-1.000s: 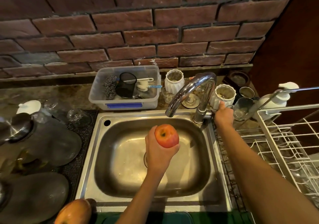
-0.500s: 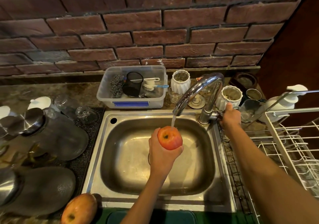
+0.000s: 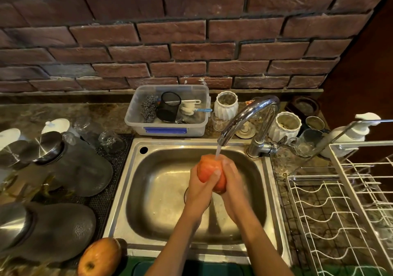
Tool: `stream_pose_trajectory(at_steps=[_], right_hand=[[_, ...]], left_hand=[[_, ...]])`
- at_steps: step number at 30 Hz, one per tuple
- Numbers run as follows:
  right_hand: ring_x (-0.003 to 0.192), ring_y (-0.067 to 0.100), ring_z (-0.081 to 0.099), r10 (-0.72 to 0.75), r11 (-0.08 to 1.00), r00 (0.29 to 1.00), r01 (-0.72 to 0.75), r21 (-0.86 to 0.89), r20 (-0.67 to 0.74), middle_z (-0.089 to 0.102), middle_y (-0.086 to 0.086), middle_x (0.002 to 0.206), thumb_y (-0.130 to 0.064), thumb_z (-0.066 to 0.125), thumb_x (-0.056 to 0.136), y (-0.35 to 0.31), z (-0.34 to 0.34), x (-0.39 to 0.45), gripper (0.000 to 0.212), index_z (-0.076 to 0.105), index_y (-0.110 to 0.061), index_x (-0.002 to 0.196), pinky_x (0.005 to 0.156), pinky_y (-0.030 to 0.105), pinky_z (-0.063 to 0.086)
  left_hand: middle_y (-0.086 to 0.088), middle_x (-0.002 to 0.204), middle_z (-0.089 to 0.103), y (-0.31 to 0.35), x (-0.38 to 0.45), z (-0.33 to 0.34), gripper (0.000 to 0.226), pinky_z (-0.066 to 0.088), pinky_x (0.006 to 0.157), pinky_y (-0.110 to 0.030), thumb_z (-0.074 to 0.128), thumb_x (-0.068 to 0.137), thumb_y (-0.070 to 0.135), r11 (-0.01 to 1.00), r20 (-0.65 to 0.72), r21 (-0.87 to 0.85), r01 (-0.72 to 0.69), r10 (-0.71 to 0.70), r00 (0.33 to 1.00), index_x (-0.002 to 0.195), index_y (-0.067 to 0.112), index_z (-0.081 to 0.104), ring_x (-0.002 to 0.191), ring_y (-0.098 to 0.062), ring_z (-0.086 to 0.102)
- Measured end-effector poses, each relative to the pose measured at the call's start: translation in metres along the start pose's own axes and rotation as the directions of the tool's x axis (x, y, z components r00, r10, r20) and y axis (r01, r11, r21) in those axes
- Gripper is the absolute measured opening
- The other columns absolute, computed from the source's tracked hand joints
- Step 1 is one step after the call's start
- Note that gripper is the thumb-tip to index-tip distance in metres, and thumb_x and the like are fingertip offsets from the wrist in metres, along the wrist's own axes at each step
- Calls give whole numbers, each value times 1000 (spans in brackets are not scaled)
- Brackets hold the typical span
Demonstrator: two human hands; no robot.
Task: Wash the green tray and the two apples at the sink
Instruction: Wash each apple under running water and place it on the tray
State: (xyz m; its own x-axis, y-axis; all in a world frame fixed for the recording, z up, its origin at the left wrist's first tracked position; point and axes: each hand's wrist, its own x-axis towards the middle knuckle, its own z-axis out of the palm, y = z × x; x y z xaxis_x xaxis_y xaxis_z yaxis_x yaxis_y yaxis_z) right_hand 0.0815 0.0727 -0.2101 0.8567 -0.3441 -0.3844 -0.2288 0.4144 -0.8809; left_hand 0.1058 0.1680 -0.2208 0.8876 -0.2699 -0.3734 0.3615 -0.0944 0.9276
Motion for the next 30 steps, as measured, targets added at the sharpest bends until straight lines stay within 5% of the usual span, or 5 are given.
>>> stream_pose_trajectory(at_steps=[7, 11, 14, 20, 30], right_hand=[[95, 25, 64, 194, 979, 959, -203, -23, -209, 65, 8, 111, -34, 53, 97, -26, 12, 14, 14, 64, -32, 105, 72, 39, 60], [105, 37, 61, 343, 844, 908, -411, -346, -241, 57, 17, 129, -30, 64, 94, -40, 10, 38, 35, 57, -17, 125, 81, 51, 58], [110, 38, 59, 406, 861, 876, -463, -212, -262, 56, 18, 126, -46, 48, 99, -35, 5, 34, 37, 54, -20, 124, 88, 55, 56], [97, 19, 64, 221, 915, 974, -222, -338, -42, 59, -3, 115, -69, 34, 95, -26, 1, 17, 45, 52, -39, 123, 70, 39, 63], [92, 11, 69, -12, 970, 998, -5, -242, -68, 66, -9, 105, -34, 60, 96, -17, 7, 20, 10, 61, -40, 103, 62, 17, 55]], left_hand=[[2, 142, 41, 9, 5, -7, 89, 57, 95, -46, 53, 66, 91, 948, 33, 304, -90, 84, 996, 143, 63, 20, 121, -23, 56], [6, 140, 41, 11, 11, -11, 85, 58, 93, -43, 46, 67, 92, 902, 33, 413, -129, 127, 991, 141, 55, 28, 119, -19, 55], [11, 137, 45, 12, 16, -9, 76, 59, 81, -26, 54, 70, 84, 932, 87, 328, -156, 135, 987, 137, 53, 36, 116, -16, 57], [3, 120, 64, 14, 23, 8, 34, 63, 79, -36, 59, 86, 56, 997, -139, -64, -47, 38, 990, 116, 41, 62, 105, -20, 67], [-3, 115, 65, 20, 26, 21, 25, 60, 81, -38, 47, 100, 43, 989, -226, -119, 87, -113, 968, 116, 34, 63, 102, -20, 66]])
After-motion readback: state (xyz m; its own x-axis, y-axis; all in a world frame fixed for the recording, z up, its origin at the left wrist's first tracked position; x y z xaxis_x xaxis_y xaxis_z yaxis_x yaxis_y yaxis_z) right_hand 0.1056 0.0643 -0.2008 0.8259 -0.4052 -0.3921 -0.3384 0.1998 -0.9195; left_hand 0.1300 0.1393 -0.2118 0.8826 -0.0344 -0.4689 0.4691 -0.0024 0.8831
